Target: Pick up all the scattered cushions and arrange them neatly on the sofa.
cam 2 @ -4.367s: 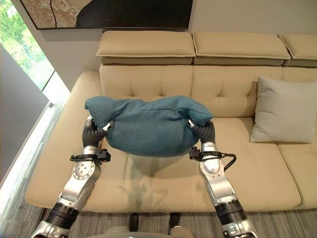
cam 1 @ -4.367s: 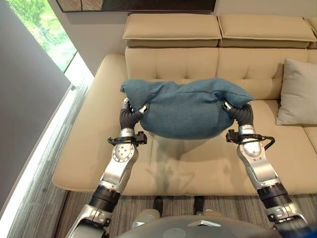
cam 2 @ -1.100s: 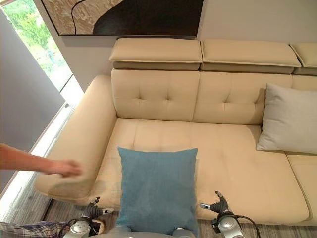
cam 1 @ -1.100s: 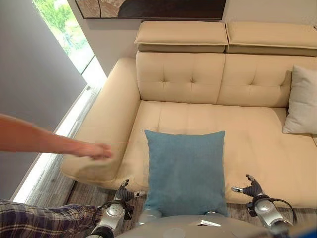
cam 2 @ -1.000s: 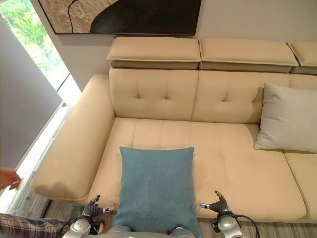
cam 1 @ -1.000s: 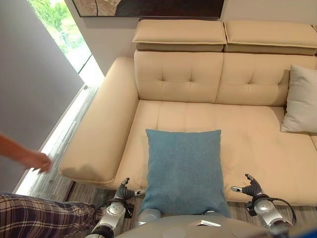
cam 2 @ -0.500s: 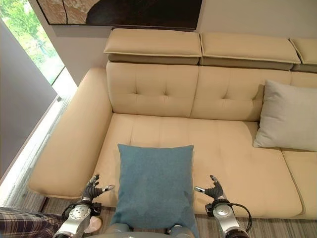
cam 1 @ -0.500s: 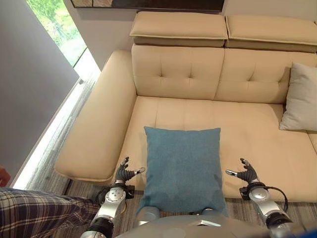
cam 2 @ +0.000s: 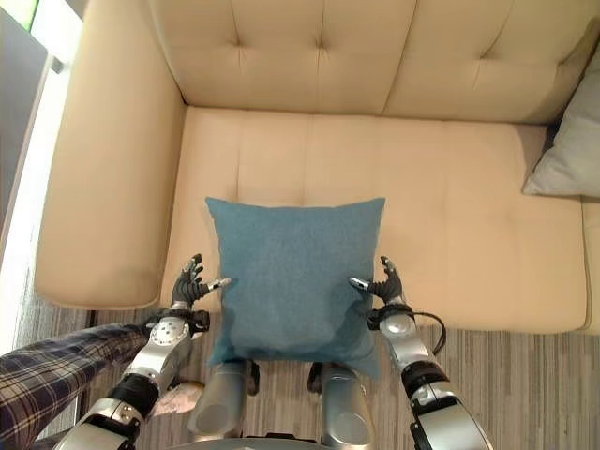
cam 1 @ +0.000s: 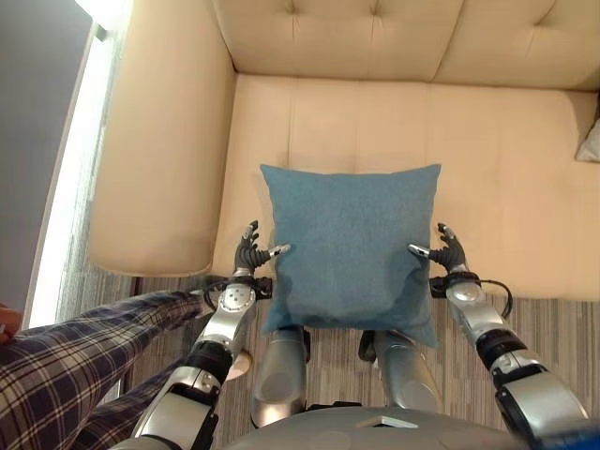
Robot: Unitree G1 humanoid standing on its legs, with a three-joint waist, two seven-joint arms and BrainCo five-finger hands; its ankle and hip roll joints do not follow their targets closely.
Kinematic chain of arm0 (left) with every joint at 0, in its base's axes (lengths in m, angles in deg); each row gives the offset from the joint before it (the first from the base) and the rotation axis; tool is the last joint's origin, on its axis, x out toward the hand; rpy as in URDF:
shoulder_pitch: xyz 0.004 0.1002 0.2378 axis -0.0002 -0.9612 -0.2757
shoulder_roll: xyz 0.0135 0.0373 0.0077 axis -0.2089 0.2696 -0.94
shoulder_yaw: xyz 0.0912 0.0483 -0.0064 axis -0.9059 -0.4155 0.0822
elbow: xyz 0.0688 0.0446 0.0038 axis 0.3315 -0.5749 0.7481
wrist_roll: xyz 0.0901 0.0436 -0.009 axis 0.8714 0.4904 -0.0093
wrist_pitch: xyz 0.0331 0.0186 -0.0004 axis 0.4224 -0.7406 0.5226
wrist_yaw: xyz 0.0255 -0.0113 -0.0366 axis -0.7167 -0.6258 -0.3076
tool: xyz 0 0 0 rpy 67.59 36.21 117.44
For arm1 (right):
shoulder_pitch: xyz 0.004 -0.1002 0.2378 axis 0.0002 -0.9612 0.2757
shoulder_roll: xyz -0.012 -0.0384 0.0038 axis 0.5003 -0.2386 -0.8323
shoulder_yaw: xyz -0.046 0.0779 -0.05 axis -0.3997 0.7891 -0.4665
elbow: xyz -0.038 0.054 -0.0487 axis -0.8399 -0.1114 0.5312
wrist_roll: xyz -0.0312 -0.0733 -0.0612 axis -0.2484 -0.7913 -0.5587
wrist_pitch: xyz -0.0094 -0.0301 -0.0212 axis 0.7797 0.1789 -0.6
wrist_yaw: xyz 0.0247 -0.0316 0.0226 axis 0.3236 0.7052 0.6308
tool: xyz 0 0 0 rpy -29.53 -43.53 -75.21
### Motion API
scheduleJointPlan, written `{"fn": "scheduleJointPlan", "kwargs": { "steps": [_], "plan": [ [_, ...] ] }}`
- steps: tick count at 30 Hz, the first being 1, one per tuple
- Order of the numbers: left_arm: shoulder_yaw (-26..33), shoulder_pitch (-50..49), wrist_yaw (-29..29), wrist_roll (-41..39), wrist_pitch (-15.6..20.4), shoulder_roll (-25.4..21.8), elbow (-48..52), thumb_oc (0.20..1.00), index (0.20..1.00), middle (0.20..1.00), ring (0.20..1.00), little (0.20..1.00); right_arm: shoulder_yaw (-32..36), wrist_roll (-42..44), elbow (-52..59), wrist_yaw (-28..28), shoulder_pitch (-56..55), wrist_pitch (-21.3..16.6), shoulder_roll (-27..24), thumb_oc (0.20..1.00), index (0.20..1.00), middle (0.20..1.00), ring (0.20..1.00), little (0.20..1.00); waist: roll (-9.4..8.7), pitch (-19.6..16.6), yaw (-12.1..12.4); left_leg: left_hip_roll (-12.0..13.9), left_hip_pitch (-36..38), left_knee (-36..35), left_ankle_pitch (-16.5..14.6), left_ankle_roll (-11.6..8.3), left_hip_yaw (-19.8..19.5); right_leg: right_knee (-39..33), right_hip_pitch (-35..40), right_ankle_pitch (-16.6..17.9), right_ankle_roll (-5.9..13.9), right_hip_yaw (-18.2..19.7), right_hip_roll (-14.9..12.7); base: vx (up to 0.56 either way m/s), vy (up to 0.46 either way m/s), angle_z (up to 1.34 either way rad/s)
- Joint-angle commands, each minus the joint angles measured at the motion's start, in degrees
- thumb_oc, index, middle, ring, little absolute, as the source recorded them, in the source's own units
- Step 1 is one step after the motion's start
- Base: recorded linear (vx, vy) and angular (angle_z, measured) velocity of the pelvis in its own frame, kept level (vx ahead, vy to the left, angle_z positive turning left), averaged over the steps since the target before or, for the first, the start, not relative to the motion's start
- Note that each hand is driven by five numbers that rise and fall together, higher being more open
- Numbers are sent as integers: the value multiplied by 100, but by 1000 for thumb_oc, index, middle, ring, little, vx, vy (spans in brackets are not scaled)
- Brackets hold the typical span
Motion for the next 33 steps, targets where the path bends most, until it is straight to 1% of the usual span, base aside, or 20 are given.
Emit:
{"fn": "scheduleJointPlan", "kwargs": {
  "steps": [1,5,9,10,11,12,14,18,22,23,25,26,29,31,33],
  "plan": [
    [-112,-111,-127,-103,300,-98,-102,1000,1000,1000,1000,1000,-229,213,129,-133,-93,-200,212,1000,1000,1000,1000,1000,-372,-499,41,-240,-350,317,-367,-22,126,331,-41,-374,653,91,-579,-67,32,-4],
    [-289,139,-136,-237,344,83,-187,1000,1000,1000,1000,1000,-396,293,255,-187,178,-297,443,1000,1000,1000,1000,1000,-362,-425,26,-248,-592,261,-283,-37,124,343,-335,-302,678,111,-609,-40,33,-2],
    [-499,320,-109,-565,427,388,-171,1000,1000,1000,1000,1000,-571,482,476,-213,348,-466,770,1000,1000,1000,1000,1000,-353,-387,18,-266,-546,122,-242,-55,105,246,-320,-254,720,131,-614,0,21,-5],
    [-533,344,-120,-628,449,438,-151,815,815,815,815,815,-587,540,523,-211,373,-501,825,774,774,774,774,774,-356,-387,14,-268,-516,93,-242,-56,102,227,-301,-249,726,140,-611,17,6,-4],
    [-557,352,-123,-732,482,494,-123,319,319,319,319,319,-618,615,563,-213,386,-539,885,200,200,200,200,200,-360,-387,12,-270,-482,67,-245,-55,91,203,-272,-251,732,149,-607,13,1,-4],
    [-585,381,-131,-808,508,544,-105,200,200,200,200,200,-641,682,579,-204,400,-580,939,200,200,200,200,200,-357,-384,11,-275,-444,46,-249,-58,91,184,-241,-253,732,149,-604,0,0,0],
    [-633,456,-155,-965,563,630,-32,200,200,200,200,200,-709,791,722,-177,442,-656,999,200,200,200,200,200,-356,-381,9,-280,-317,-15,-261,-69,85,144,-143,-255,743,161,-603,0,0,0],
    [-637,626,-225,-986,594,619,283,200,200,200,200,200,-725,775,1009,-144,388,-729,932,200,200,200,200,200,-356,-389,-1,-275,-9,-106,-305,-70,100,60,145,-268,765,175,-607,0,0,0],
    [-553,542,-236,-1025,621,596,762,200,200,200,200,200,-600,801,1448,-82,131,-803,849,200,200,200,200,200,-363,-510,-41,-264,304,-193,-368,-36,152,-42,435,-267,791,192,-595,46,-4,-1],
    [-495,423,-212,-1082,628,590,981,200,200,200,200,200,-520,796,1668,-56,-6,-844,805,200,200,200,200,200,-365,-591,-56,-262,400,-216,-399,-20,175,-64,505,-279,796,207,-596,45,7,0],
    [-445,317,-211,-1141,656,579,1173,200,200,200,200,200,-449,786,1835,-40,-129,-882,764,200,200,200,200,200,-371,-652,-75,-271,454,-226,-408,-1,202,-86,553,-275,800,207,-593,24,12,-2],
    [-373,180,-198,-1261,676,571,1442,200,200,200,200,200,-370,757,2132,-13,-259,-911,694,200,200,200,200,200,-375,-700,-83,-282,518,-229,-436,19,215,-92,607,-284,799,225,-580,7,13,-7],
    [-298,25,-183,-1357,724,537,1867,200,200,200,200,200,-273,610,2499,-47,-409,-953,597,200,200,200,200,200,-379,-755,-85,-290,583,-209,-479,49,242,-102,673,-297,797,248,-571,11,4,-11],
    [-288,-23,-228,-1235,790,458,2372,200,200,200,200,200,-185,363,2937,-135,-521,-1003,483,200,200,200,200,200,-367,-752,-99,-286,605,-171,-517,61,257,-83,693,-321,793,268,-574,-7,10,-7],
    [-299,-11,-267,-1028,808,363,2646,200,200,200,200,200,-134,176,3236,-209,-532,-1039,406,200,200,200,200,200,-351,-728,-102,-287,565,-123,-533,66,265,-63,664,-323,785,271,-577,0,0,0]
  ]
}}
